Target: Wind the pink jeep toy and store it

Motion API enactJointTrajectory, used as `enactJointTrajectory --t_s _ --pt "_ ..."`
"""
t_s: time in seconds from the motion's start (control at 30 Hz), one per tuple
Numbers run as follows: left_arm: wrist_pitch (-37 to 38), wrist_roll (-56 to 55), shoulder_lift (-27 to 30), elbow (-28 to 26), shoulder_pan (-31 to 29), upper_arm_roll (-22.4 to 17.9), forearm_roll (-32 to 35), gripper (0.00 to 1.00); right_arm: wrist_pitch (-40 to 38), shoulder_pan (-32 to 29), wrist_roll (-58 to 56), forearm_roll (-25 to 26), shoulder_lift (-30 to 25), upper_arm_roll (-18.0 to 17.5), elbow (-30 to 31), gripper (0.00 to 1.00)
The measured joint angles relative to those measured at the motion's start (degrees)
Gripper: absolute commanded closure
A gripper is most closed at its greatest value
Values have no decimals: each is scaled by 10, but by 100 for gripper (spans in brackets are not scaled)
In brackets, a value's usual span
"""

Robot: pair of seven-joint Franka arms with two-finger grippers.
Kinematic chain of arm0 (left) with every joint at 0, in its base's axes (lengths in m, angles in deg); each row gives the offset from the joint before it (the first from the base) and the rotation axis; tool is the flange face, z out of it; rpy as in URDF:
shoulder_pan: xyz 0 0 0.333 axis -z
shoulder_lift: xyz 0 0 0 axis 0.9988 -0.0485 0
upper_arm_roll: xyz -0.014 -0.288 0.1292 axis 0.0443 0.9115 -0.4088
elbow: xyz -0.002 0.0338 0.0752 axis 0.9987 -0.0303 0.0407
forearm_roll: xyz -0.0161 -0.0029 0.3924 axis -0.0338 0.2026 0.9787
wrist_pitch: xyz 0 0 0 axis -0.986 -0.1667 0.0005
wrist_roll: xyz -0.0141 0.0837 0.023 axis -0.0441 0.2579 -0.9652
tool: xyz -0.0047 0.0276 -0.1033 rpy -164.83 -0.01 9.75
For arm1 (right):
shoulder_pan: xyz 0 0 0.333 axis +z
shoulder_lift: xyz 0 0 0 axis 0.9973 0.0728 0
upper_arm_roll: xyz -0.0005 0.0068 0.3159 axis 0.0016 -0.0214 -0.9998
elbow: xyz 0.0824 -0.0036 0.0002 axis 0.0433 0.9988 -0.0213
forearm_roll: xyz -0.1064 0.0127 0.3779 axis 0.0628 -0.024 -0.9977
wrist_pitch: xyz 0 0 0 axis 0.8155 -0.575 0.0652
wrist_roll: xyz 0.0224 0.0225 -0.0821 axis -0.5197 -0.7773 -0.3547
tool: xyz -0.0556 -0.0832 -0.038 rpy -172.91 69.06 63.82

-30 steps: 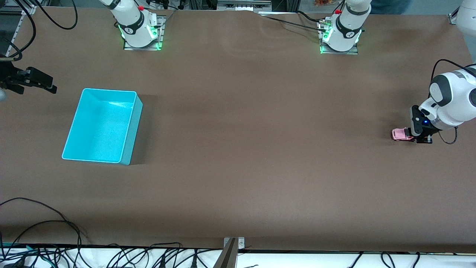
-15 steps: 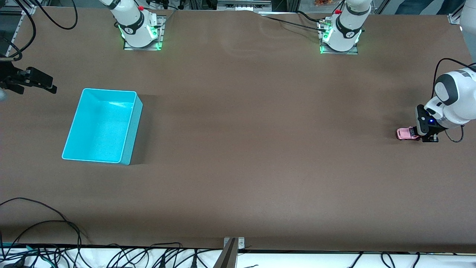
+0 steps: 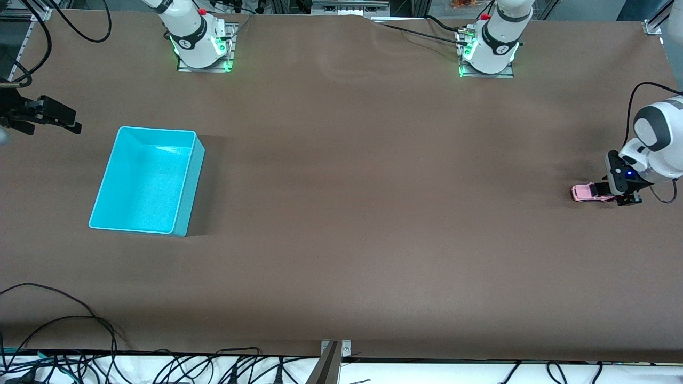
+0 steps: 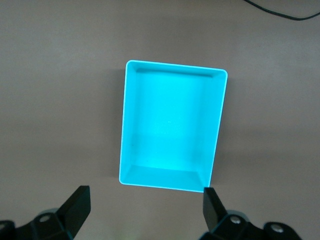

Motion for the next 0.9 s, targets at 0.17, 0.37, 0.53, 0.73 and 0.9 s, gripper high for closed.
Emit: enactJointTrajectory --t_s 0.17,0.37,0.53,0.73,0.9 --pt "118 1 0 63 0 15 -24 0 0 0 0 0 0 0 0 0" --pt "203 0 1 142 4 40 -29 0 0 0 0 0 0 0 0 0" --pt "247 -5 1 179 8 52 -35 0 0 0 0 0 0 0 0 0" --pt "310 -32 1 226 27 56 -49 0 0 0 0 0 0 0 0 0" --pt "365 -79 1 268 54 57 -52 0 0 0 0 0 0 0 0 0"
